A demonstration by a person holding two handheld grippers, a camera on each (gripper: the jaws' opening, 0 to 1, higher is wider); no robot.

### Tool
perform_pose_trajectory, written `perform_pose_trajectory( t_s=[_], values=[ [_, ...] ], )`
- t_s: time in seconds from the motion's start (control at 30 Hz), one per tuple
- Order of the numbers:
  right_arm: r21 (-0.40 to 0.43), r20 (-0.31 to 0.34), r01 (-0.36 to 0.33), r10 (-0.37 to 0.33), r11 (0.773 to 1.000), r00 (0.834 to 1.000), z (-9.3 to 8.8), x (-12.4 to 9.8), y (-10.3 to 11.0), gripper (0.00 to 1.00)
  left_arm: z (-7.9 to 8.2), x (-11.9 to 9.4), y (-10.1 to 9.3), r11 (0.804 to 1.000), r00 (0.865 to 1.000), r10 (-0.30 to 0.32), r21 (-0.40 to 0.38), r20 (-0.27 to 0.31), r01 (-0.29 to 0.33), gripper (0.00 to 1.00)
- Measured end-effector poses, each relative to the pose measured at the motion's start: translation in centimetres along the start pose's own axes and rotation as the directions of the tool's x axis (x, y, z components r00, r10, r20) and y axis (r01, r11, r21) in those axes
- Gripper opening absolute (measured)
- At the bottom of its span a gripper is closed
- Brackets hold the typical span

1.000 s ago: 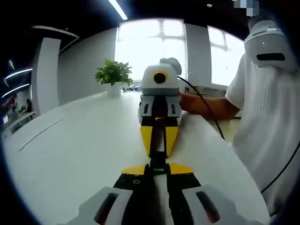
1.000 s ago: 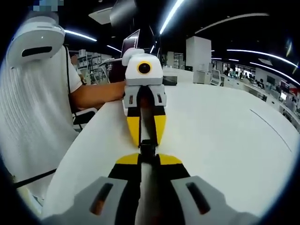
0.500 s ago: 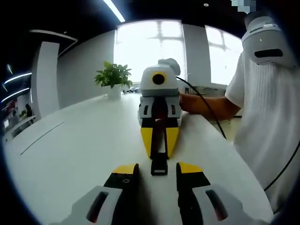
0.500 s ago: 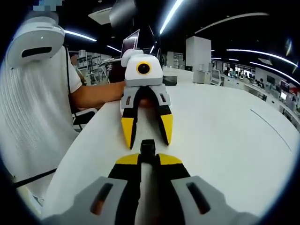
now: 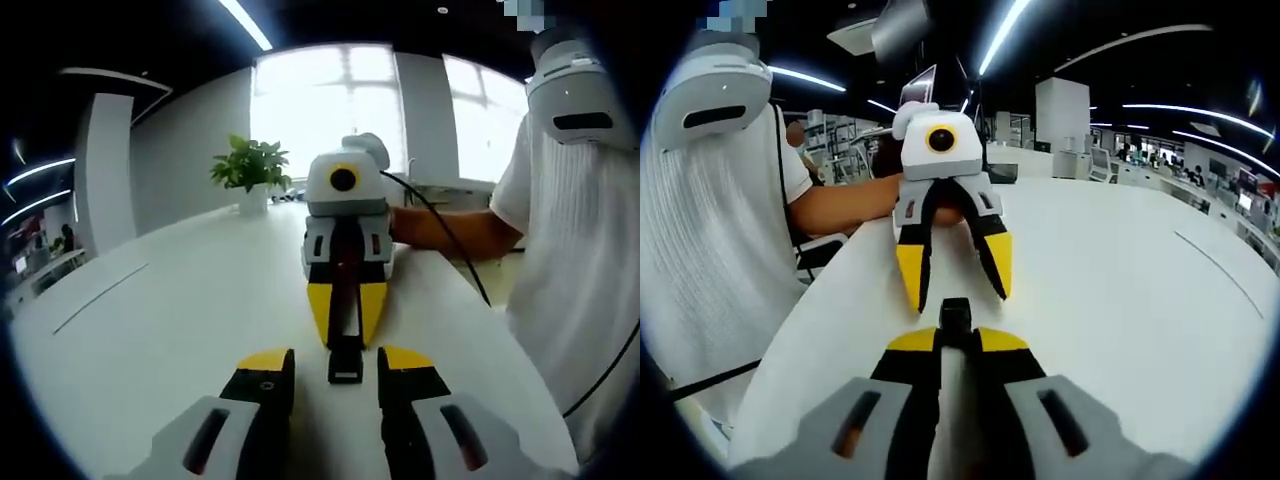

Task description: Snap the two parts of the plastic buckle together until the buckle closes and remains connected.

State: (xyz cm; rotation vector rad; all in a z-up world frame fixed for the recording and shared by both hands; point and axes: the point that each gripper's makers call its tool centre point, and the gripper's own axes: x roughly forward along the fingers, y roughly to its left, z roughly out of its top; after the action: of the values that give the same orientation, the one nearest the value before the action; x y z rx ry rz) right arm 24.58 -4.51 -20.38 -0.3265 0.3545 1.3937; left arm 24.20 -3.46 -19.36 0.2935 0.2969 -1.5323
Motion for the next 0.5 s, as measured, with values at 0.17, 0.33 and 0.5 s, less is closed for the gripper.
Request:
perform_pose_trajectory(
  t_s=[0.17,0.33,0.5],
  values=[
    [0.002,0.006,-0.004,0.004,1.000,1.000,0.0,0.0,-0.1,0.12,0.3,-0.3,0.4,1.000,1.000,0.028,0.003,0.004,-0.028,0.33],
    [0.003,0.005,0.002,-0.002,1.000,1.000,0.0,0.1,-0.3,0.12,0.8,-1.0,0.9,0.996,0.996,0.088,0.005,0.025,-0.088,0.33],
    [0.004,0.008,0.003,-0.003,1.000,1.000,0.1,0.1,-0.5,0.12,0.9,-1.8,1.4,0.991,0.990,0.131,-0.014,0.045,-0.130,0.34]
  ],
)
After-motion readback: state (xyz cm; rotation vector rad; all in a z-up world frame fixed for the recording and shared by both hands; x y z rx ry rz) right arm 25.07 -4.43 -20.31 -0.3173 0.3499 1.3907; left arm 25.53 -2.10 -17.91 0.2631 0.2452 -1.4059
